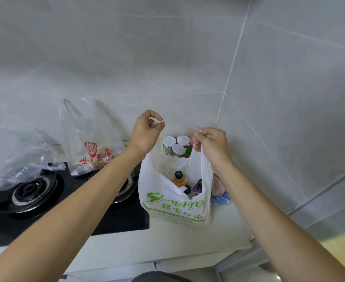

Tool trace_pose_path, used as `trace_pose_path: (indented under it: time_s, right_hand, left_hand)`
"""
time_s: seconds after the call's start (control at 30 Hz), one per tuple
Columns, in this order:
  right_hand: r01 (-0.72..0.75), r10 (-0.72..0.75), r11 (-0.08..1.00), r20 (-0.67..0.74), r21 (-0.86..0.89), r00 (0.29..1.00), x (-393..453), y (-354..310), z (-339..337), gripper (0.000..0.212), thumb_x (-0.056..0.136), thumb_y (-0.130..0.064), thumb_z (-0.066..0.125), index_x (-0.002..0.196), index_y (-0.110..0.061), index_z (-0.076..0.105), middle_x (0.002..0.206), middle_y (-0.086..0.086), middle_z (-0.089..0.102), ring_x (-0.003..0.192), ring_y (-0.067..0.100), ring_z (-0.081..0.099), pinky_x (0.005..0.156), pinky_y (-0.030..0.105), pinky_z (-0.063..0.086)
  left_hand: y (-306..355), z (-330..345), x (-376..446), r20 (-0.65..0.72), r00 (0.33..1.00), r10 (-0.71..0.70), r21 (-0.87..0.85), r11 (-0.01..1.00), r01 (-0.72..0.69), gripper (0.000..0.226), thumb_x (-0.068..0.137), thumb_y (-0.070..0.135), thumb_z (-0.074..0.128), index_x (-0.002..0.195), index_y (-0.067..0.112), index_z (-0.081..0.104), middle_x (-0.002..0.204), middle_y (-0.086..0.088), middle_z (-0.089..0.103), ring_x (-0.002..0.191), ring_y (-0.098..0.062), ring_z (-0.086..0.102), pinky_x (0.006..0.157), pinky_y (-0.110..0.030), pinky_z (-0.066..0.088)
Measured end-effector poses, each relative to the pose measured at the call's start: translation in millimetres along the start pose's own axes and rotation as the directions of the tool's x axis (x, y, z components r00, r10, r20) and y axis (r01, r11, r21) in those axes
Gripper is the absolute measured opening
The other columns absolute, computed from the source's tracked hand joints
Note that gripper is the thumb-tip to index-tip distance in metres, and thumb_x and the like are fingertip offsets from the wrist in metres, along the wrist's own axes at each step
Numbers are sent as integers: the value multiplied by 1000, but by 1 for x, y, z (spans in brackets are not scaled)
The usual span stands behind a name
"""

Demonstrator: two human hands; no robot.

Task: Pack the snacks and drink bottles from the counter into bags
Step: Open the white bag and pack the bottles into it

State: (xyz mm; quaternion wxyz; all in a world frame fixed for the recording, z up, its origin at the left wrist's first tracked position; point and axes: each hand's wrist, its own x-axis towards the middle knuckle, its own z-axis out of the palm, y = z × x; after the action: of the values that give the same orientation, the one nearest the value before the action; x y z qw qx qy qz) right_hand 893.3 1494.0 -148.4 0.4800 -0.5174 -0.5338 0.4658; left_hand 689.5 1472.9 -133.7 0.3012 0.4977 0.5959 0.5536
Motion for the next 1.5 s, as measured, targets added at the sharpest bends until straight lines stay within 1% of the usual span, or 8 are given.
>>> trace_pose_path:
  time_s: [0.17, 0.33, 0.63, 0.93, 1.0, 1.1, 1.3, 1.5]
  right_hand:
    - [-6, 6, 1000, -3, 14, 1000, 19, -9, 12, 32, 100, -1, 58, 68, -1, 59, 66, 14, 60, 53, 17, 55, 50, 20, 47]
    - [-21, 21, 1000, -31, 0, 999, 37, -11, 21, 29, 102, -5, 57, 74, 1, 63, 64, 6, 59, 50, 12, 56, 52, 19, 51]
    - [-10, 10, 1000, -59, 5, 998, 80, -10, 43, 27, 101, -6, 58, 76, 2, 65, 61, 2, 59, 50, 11, 56, 56, 25, 54]
    - [16, -18, 998, -42, -54, 999, 126, -9, 52, 31, 100, -7, 58, 76, 12, 60, 65, 8, 60, 58, 20, 59, 55, 25, 53]
    - [13, -14, 998, -28, -61, 1000, 130, -5, 51, 29, 100, -7, 58, 75, 7, 61, 66, 10, 59, 59, 21, 58, 55, 24, 53]
    - [18, -19, 998, -14, -63, 1000, 134, 4, 48, 32, 99, -5, 57, 76, 15, 53, 69, 15, 54, 61, 23, 55, 53, 25, 52]
    - [-25, 20, 996, -58, -89, 998, 145, 14, 28, 25, 95, -4, 58, 73, 6, 57, 68, 14, 53, 57, 23, 52, 52, 25, 51]
    - [-45, 55, 987, 59, -152, 997, 139, 27, 23, 20, 95, -5, 62, 75, -7, 65, 63, 6, 60, 52, 15, 56, 59, 29, 53]
  left_hand:
    - [4, 0, 21, 22, 1000, 15, 4, 1000, -16, 15, 94, 13, 65, 91, 26, 59, 66, -2, 39, 67, -24, 38, 63, -36, 38]
    - [-1, 2, 44, 30, 999, 21, 2, 1000, -22, 15, 93, 13, 66, 95, 25, 59, 72, -7, 39, 70, -25, 39, 66, -40, 40]
    - [-3, 5, 87, 10, 1000, 22, 8, 1000, -22, 14, 94, 12, 66, 101, 22, 58, 66, 1, 38, 67, -22, 39, 66, -37, 41]
    - [-5, 5, 127, 98, 995, 11, 47, 999, -16, 6, 95, 20, 66, 90, 23, 65, 73, -7, 47, 73, -22, 48, 72, -36, 45]
    - [-10, 9, 131, 129, 992, 1, 55, 998, -8, 6, 94, 19, 65, 89, 22, 67, 67, 2, 46, 70, -20, 45, 73, -36, 45]
    - [-14, 16, 136, 150, 989, -5, 79, 997, -7, 10, 94, 15, 64, 89, 20, 70, 55, 21, 48, 68, -14, 47, 77, -33, 47]
    - [-20, 26, 140, 165, 986, -22, 107, 994, 4, 19, 99, 12, 61, 87, 22, 72, 90, 12, 68, 88, -12, 63, 93, -38, 56]
    - [-30, 34, 133, 187, 982, -20, 143, 990, -7, 20, 99, 11, 61, 88, 24, 72, 88, 9, 67, 88, -13, 63, 93, -38, 57]
